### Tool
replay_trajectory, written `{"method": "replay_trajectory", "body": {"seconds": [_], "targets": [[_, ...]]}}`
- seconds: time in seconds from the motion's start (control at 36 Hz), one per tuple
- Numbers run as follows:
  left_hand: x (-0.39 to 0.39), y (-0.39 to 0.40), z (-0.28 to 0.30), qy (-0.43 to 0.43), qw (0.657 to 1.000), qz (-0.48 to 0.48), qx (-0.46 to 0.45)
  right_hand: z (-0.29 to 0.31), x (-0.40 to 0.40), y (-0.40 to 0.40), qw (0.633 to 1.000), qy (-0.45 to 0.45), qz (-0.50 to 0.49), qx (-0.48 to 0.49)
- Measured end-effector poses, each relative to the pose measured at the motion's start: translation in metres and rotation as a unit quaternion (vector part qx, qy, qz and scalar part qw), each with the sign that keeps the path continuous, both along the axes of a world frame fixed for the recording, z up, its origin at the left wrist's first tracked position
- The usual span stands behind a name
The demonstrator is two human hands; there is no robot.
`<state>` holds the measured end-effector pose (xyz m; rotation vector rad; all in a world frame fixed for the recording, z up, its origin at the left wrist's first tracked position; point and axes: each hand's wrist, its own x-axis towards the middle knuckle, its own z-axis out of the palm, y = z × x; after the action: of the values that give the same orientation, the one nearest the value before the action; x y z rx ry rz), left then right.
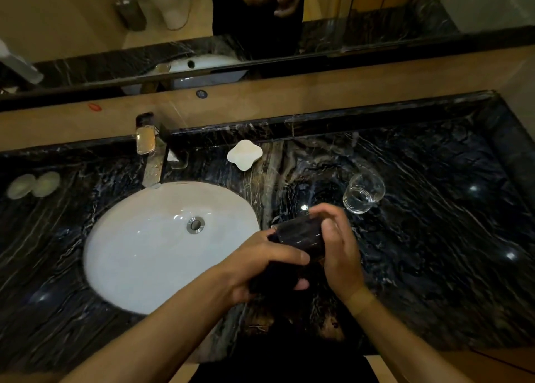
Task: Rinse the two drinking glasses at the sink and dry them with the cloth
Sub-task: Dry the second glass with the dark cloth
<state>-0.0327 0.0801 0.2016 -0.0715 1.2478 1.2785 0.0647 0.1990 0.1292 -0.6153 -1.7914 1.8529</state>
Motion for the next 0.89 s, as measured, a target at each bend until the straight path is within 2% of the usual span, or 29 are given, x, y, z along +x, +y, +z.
{"method": "replay_trajectory", "body": {"seconds": [0.06, 0.08, 0.11, 0.14, 0.17, 0.22, 0.25, 0.28, 0.31, 0.33, 0.36, 0.39, 0.42, 0.44, 0.47, 0.5, 0.53, 0.56, 0.61, 0.64, 0.69, 0.75, 0.81, 0.86, 0.89], "targets": [[0.006, 0.002, -0.004, 0.113, 0.993, -0.031, -0.007, 0.004, -0.004, -0.001, 0.999, -0.026, -0.031, -0.011], [0.008, 0.002, -0.008, 0.196, 0.979, -0.058, -0.011, 0.007, -0.006, -0.001, 0.997, -0.051, -0.042, -0.030], [0.010, 0.001, -0.012, 0.291, 0.952, -0.092, -0.010, 0.009, -0.007, -0.001, 0.993, -0.089, -0.045, -0.062], [0.011, 0.000, -0.017, 0.390, 0.910, -0.137, -0.001, 0.012, -0.008, 0.000, 0.984, -0.138, -0.035, -0.109], [0.012, -0.003, -0.023, 0.491, 0.850, -0.190, 0.007, 0.015, -0.008, 0.002, 0.968, -0.190, -0.012, -0.166], [0.013, -0.010, -0.033, 0.680, 0.676, -0.284, 0.016, 0.019, -0.007, 0.009, 0.929, -0.281, 0.053, -0.236], [0.012, -0.014, -0.037, 0.734, 0.599, -0.318, 0.030, 0.020, -0.006, 0.012, 0.914, -0.316, 0.085, -0.239], [0.011, -0.018, -0.039, 0.762, 0.544, -0.348, 0.051, 0.021, -0.005, 0.014, 0.904, -0.340, 0.111, -0.233], [0.009, -0.021, -0.042, 0.773, 0.509, -0.373, 0.069, 0.019, -0.003, 0.016, 0.898, -0.354, 0.132, -0.223], [0.007, -0.024, -0.044, 0.778, 0.492, -0.383, 0.077, 0.018, -0.002, 0.017, 0.896, -0.358, 0.151, -0.215], [0.006, -0.025, -0.044, 0.774, 0.501, -0.381, 0.071, 0.018, -0.002, 0.017, 0.897, -0.352, 0.167, -0.207], [0.005, -0.025, -0.043, 0.758, 0.535, -0.368, 0.055, 0.018, -0.001, 0.017, 0.904, -0.336, 0.176, -0.199], [0.006, -0.023, -0.039, 0.720, 0.602, -0.343, 0.038, 0.018, 0.000, 0.016, 0.915, -0.310, 0.177, -0.190], [0.006, -0.020, -0.034, 0.643, 0.704, -0.301, 0.027, 0.017, 0.000, 0.015, 0.929, -0.275, 0.171, -0.181], [0.005, -0.017, -0.028, 0.525, 0.815, -0.246, 0.020, 0.015, 0.001, 0.013, 0.944, -0.235, 0.159, -0.170], [0.004, -0.013, -0.019, 0.396, 0.901, -0.178, 0.008, 0.013, 0.002, 0.011, 0.958, -0.192, 0.144, -0.157], [0.003, -0.010, -0.013, 0.277, 0.954, -0.112, -0.001, 0.011, 0.003, 0.009, 0.969, -0.150, 0.129, -0.147], [0.001, -0.009, -0.007, 0.170, 0.984, -0.060, -0.001, 0.008, 0.005, 0.007, 0.977, -0.116, 0.115, -0.138], [-0.001, -0.007, 0.001, 0.028, 1.000, 0.007, -0.003, 0.008, 0.006, 0.003, 0.987, -0.063, 0.092, -0.114], [-0.001, -0.007, 0.003, 0.001, 1.000, 0.020, -0.003, 0.009, 0.005, 0.001, 0.991, -0.045, 0.077, -0.099], [0.003, -0.006, 0.004, 0.009, 1.000, 0.019, -0.001, 0.011, 0.001, 0.000, 0.996, -0.033, 0.045, -0.072], [0.007, -0.004, 0.003, 0.081, 0.997, -0.012, 0.001, 0.013, -0.003, 0.000, 0.997, -0.050, 0.007, -0.054], [0.011, -0.004, 0.000, 0.208, 0.976, -0.068, -0.005, 0.014, -0.006, 0.000, 0.995, -0.090, -0.011, -0.050], [0.012, -0.007, -0.007, 0.342, 0.930, -0.133, -0.006, 0.020, -0.009, 0.000, 0.982, -0.156, -0.007, -0.109], [0.012, -0.009, -0.012, 0.421, 0.890, -0.178, 0.002, 0.022, -0.010, 0.001, 0.967, -0.197, 0.002, -0.160]]}}
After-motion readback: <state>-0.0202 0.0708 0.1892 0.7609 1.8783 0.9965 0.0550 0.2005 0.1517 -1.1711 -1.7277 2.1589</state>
